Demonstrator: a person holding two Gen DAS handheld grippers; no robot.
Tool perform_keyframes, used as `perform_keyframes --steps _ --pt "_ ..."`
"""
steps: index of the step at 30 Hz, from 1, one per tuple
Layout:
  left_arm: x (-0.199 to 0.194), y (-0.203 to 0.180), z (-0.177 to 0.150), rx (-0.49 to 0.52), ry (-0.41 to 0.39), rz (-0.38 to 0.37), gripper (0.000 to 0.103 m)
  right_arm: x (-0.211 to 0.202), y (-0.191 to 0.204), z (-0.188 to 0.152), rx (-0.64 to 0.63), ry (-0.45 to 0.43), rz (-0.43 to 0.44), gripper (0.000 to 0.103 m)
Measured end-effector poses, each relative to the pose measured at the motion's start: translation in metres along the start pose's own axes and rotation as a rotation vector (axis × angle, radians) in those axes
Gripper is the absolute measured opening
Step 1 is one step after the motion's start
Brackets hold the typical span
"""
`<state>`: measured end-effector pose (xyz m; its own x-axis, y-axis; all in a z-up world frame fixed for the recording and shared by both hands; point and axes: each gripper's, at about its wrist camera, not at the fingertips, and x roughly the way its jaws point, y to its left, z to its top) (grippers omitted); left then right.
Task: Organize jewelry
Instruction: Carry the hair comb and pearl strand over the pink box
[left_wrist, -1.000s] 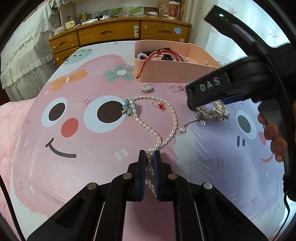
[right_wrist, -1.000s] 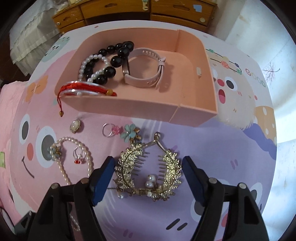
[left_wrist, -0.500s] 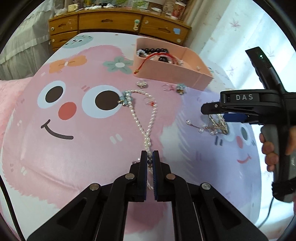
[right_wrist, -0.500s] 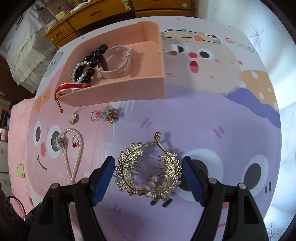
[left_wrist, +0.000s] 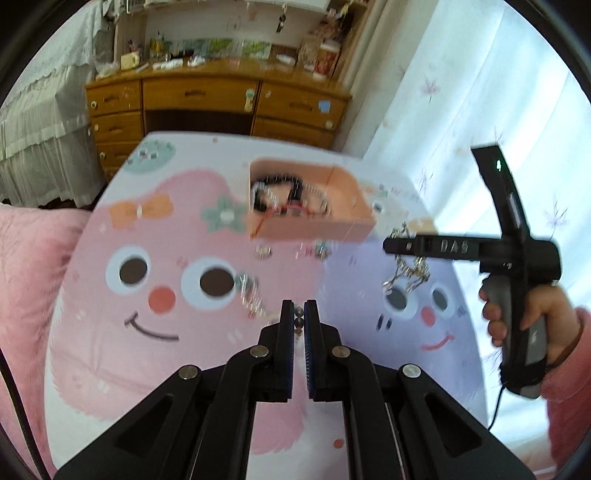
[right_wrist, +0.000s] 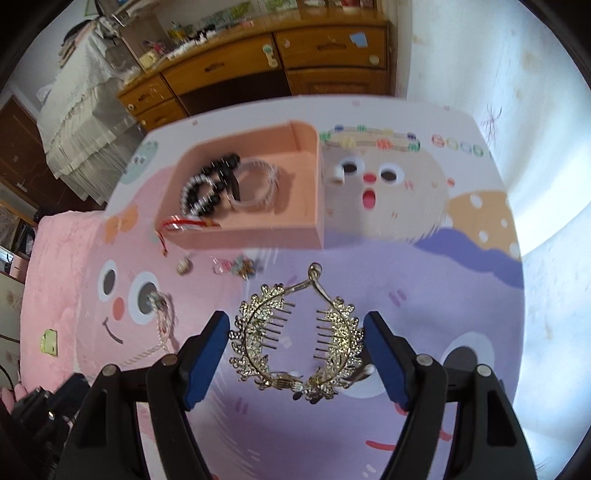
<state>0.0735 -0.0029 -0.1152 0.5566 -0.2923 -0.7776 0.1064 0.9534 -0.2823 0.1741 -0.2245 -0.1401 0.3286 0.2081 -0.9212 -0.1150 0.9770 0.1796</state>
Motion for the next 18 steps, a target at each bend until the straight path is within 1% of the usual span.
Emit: perform_keyframes --steps 2,6,9,11,13,14,17,18 --pt "-0.009 -0.001 0.011 0.001 -0.021 -0.012 0.003 -0.011 0.004 0.005 -0.016 -0.027 0.010 0.075" --pt "-0.029 -0.006 0.034 0.021 -0.063 0.001 0.003 -0.028 0.015 0.014 -0.033 -0.070 0.039 0.075" --pt "-0.040 -0.008 0.047 0.017 -0.085 -0.006 0.003 -0.041 0.023 0.023 -0.050 -0.113 0.061 0.075" --pt "-0.048 -0.008 0.058 -0.001 -0.097 -0.033 0.003 -0.050 0.027 0.028 -0.061 -0.143 0.068 0.075" --pt "-0.058 -0.007 0.070 -0.022 -0.127 -0.075 0.003 -0.057 0.031 0.033 -0.077 -0.169 0.074 0.075" --pt "-0.063 -0.006 0.077 -0.036 -0.153 -0.098 0.003 -0.060 0.033 0.035 -0.082 -0.179 0.077 0.075" --pt "-0.074 -0.004 0.097 -0.058 -0.208 -0.136 0.003 -0.067 0.036 0.041 -0.097 -0.208 0.089 0.075" --pt "-0.078 -0.003 0.104 -0.056 -0.242 -0.145 0.003 -0.069 0.037 0.043 -0.101 -0.218 0.091 0.075"
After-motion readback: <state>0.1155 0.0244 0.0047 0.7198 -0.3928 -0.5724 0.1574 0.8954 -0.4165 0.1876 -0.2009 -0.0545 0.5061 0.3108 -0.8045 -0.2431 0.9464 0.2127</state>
